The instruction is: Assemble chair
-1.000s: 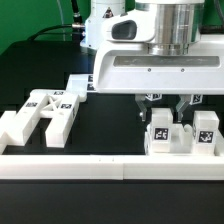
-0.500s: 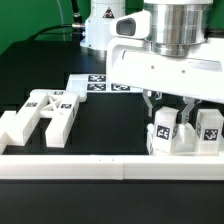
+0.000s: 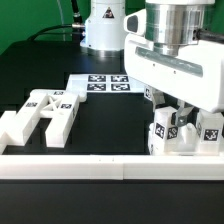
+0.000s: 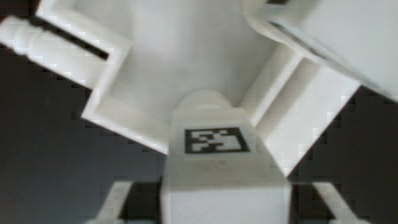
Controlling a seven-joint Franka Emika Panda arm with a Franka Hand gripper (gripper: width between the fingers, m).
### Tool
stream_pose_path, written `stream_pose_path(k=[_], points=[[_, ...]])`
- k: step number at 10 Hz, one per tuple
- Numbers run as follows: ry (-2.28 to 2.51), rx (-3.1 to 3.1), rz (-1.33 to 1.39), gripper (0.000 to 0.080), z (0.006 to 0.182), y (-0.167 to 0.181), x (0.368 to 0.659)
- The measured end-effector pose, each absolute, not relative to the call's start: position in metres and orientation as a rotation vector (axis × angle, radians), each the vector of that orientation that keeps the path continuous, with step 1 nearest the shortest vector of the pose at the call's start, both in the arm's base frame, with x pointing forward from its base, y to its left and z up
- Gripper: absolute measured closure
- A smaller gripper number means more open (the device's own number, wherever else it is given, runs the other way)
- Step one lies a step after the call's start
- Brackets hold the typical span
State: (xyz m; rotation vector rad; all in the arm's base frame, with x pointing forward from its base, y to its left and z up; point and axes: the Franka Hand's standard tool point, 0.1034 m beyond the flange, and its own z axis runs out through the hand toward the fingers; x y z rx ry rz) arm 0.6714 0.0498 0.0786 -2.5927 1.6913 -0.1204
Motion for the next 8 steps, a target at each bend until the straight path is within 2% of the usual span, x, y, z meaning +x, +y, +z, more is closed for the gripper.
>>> stream_pose_path(k=[3,4,5,6,7,8], points=[[1.789,-2.519,-0.115,0.0505,0.0786,0.0495,0.6714],[1.753,-2.545,-0.115,0.0431,0.0783,0.0499,0.6713],[1.710,-2.575,-0.115,0.0431,0.0782,0.0496,0.6713],[1.599,-2.649,-0.119,0.0250,0.0784,0.0478,0.6717],[1.493,-2.714,-0.123,0.0170,0.0787,0.0465,0.6721],[1.331,-2.802,-0.127,0.0156,0.0789,0.0458,0.6724]])
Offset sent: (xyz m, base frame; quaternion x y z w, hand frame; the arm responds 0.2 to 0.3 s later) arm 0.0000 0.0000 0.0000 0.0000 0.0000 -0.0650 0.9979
